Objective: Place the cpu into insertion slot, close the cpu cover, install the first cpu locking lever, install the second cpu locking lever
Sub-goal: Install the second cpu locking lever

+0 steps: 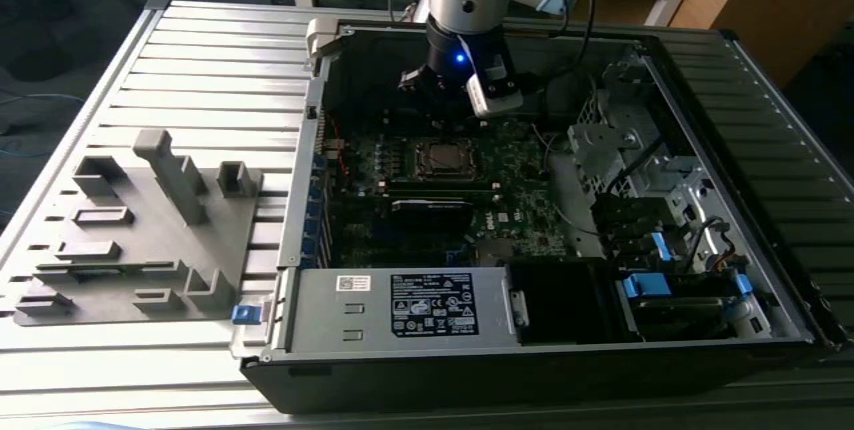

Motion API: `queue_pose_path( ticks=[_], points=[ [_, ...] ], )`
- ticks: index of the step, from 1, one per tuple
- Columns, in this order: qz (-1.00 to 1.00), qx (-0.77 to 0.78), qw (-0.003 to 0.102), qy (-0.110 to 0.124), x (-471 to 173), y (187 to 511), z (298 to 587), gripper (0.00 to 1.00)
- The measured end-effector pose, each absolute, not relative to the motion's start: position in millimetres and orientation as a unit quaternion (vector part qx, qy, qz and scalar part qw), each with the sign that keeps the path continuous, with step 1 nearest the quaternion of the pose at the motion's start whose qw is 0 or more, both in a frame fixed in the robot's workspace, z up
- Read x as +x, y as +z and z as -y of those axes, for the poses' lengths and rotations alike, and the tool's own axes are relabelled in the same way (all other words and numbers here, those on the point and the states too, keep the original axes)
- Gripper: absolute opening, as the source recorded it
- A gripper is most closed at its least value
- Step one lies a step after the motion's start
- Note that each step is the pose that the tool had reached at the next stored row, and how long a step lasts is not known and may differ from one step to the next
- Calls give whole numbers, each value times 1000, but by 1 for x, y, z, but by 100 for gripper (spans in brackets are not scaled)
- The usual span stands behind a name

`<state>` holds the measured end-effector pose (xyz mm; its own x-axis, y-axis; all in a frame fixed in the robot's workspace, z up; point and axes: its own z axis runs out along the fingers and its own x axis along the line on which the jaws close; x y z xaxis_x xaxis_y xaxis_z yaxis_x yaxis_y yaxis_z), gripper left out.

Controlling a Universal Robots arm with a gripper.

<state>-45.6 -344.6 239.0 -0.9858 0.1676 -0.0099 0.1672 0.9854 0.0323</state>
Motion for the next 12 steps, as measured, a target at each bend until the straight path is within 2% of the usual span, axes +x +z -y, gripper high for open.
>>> queue_pose_path(
  ticks=[12],
  points=[
    [-996, 84, 6, 16, -46, 240, 344, 11]
  ],
)
